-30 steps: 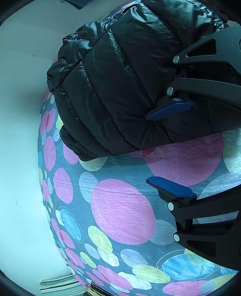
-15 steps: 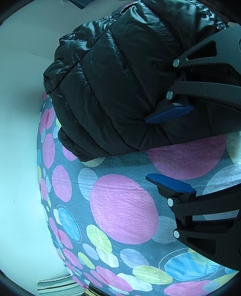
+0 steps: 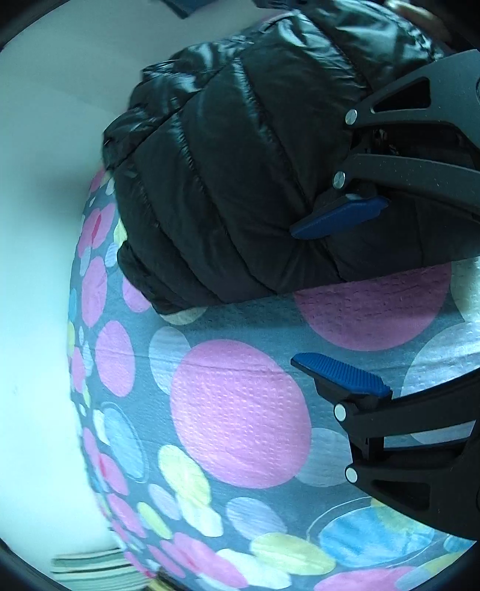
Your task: Fold large clothes
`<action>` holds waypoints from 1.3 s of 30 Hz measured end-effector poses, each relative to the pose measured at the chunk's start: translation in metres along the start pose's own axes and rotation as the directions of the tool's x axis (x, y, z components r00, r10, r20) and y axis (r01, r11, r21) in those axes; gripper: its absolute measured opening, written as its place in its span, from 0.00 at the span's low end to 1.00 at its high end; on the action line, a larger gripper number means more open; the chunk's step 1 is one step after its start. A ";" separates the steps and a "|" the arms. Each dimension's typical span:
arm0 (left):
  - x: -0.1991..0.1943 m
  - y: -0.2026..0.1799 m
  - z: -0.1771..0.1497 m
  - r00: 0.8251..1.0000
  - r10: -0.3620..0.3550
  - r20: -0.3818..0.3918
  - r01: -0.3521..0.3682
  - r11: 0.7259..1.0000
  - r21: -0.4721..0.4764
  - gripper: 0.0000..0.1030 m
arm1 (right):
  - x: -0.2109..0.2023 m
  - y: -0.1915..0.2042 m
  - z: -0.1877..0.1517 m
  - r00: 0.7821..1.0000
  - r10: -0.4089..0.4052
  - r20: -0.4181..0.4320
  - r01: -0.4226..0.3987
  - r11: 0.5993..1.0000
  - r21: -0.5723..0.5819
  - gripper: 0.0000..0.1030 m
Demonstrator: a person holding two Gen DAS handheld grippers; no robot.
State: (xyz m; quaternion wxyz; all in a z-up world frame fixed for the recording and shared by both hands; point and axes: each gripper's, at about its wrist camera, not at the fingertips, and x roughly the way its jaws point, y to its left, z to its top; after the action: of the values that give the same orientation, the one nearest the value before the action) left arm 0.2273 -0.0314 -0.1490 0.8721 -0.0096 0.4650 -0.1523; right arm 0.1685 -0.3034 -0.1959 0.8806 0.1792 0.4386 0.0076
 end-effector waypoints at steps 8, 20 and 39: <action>0.001 0.016 0.000 0.993 -0.115 -0.014 0.113 0.988 -0.108 0.66 | 0.001 0.001 -0.002 1.000 0.002 0.006 -0.002 1.000 -0.001 0.39; 0.002 0.009 -0.002 0.990 -0.140 -0.006 0.139 0.983 -0.118 0.69 | 0.000 0.001 -0.002 1.000 -0.004 0.008 0.004 1.000 0.004 0.39; 0.001 -0.022 -0.008 0.977 -0.215 0.019 0.215 0.977 0.006 0.31 | -0.003 0.000 -0.002 0.999 0.016 0.029 -0.017 1.000 0.019 0.39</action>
State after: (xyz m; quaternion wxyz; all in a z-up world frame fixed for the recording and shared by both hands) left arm 0.2158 -0.0516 -0.1504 0.8550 -0.0596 0.4525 -0.2463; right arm 0.1650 -0.3035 -0.1955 0.8850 0.1914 0.4244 0.0081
